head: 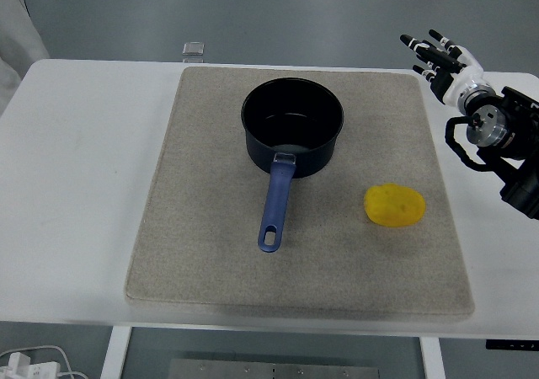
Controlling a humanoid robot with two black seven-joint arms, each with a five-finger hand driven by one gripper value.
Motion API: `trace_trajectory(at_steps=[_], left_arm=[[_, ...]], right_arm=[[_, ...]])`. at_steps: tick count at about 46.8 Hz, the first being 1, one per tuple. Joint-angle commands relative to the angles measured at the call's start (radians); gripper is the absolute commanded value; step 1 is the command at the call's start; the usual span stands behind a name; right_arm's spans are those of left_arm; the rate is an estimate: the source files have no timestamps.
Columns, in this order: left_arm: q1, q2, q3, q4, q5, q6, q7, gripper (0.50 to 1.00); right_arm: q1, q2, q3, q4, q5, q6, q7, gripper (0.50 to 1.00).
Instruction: Put the potato in the blue pot
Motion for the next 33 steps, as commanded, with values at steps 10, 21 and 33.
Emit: trace_trajectory(at_steps=[10, 21, 33], left_arm=[[0.001, 0.000, -0.004, 0.000, -0.006, 0.010, -0.013, 1.000], [0.010, 0.000, -0.001, 0.009, -0.006, 0.012, -0.013, 1.000], [0.010, 0.000, 0.001, 0.008, -0.006, 0.012, -0.013, 1.000]], right_arm=[[-0.001, 0.001, -0.001, 0.002, 0.000, -0.001, 0.000, 0.956], [-0.001, 0.003, -0.006, 0.002, 0.000, -0.001, 0.000, 0.956], [0.002, 0.001, -0.012, 0.002, -0.002, 0.001, 0.000, 0.956]])
